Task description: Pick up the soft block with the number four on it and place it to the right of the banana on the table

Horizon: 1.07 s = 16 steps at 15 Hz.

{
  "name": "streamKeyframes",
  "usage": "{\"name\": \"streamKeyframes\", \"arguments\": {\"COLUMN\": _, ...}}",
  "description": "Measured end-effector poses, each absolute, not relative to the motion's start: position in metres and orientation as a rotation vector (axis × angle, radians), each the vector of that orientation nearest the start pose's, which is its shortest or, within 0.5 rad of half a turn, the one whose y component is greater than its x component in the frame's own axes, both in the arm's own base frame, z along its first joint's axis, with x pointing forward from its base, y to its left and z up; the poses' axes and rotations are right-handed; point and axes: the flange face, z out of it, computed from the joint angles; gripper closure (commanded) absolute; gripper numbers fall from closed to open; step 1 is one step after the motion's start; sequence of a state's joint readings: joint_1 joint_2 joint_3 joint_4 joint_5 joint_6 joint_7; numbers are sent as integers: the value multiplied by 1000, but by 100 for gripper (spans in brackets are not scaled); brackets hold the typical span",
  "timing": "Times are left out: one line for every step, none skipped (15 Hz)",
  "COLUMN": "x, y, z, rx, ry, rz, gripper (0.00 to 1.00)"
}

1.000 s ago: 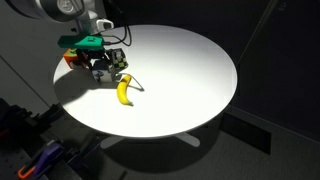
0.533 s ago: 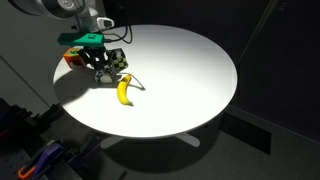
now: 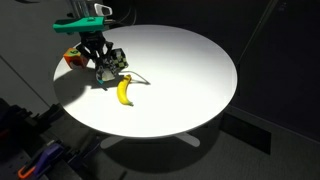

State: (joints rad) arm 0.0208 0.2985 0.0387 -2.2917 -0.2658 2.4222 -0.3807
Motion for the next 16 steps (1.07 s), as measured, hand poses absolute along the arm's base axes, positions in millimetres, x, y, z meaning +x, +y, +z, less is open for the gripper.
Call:
{"name": "streamKeyframes", "arguments": {"x": 510, "y": 29, "z": 210, "rx": -3061, "ry": -1103, "rz": 317, "gripper": 95}}
{"name": "streamKeyframes", "arguments": {"x": 510, "y": 29, "z": 213, "rx": -3043, "ry": -1162, "rz": 330, "gripper": 95}}
{"name": "streamKeyframes", "arguments": {"x": 509, "y": 29, "z": 215, "rx": -3018, "ry": -1231, "rz": 343, "gripper": 95}}
{"name": "streamKeyframes", "arguments": {"x": 508, "y": 28, "z": 216, "rx": -2988, "ry": -1303, "rz": 355, "gripper": 95}}
{"name": "streamKeyframes", "arguments": {"x": 507, "y": 28, "z": 217, "rx": -2956, "ry": -1372, "rz": 366, "gripper": 95}}
{"name": "streamKeyframes", "arguments": {"x": 507, "y": 28, "z": 218, "rx": -2920, "ry": -1440, "rz": 375, "gripper": 95}}
{"name": "streamKeyframes", "arguments": {"x": 506, "y": 28, "z": 218, "rx": -2880, "ry": -1508, "rz": 382, "gripper": 95}}
{"name": "streamKeyframes", "arguments": {"x": 506, "y": 28, "z": 218, "rx": -2837, "ry": -1577, "rz": 390, "gripper": 95}}
{"name": "streamKeyframes", "arguments": {"x": 506, "y": 28, "z": 218, "rx": -2792, "ry": -1646, "rz": 400, "gripper": 95}}
{"name": "streamKeyframes", "arguments": {"x": 505, "y": 28, "z": 219, "rx": -2747, "ry": -1714, "rz": 410, "gripper": 95}}
{"name": "streamKeyframes", "arguments": {"x": 505, "y": 27, "z": 219, "rx": -2702, "ry": -1782, "rz": 418, "gripper": 95}}
{"name": "streamKeyframes", "arguments": {"x": 505, "y": 27, "z": 219, "rx": -2655, "ry": -1851, "rz": 426, "gripper": 95}}
{"name": "streamKeyframes", "arguments": {"x": 505, "y": 26, "z": 220, "rx": -2612, "ry": -1912, "rz": 434, "gripper": 95}}
{"name": "streamKeyframes", "arguments": {"x": 505, "y": 25, "z": 220, "rx": -2573, "ry": -1971, "rz": 441, "gripper": 95}}
{"name": "streamKeyframes", "arguments": {"x": 505, "y": 25, "z": 221, "rx": -2535, "ry": -2024, "rz": 447, "gripper": 95}}
{"name": "streamKeyframes", "arguments": {"x": 505, "y": 24, "z": 222, "rx": -2500, "ry": -2068, "rz": 449, "gripper": 95}}
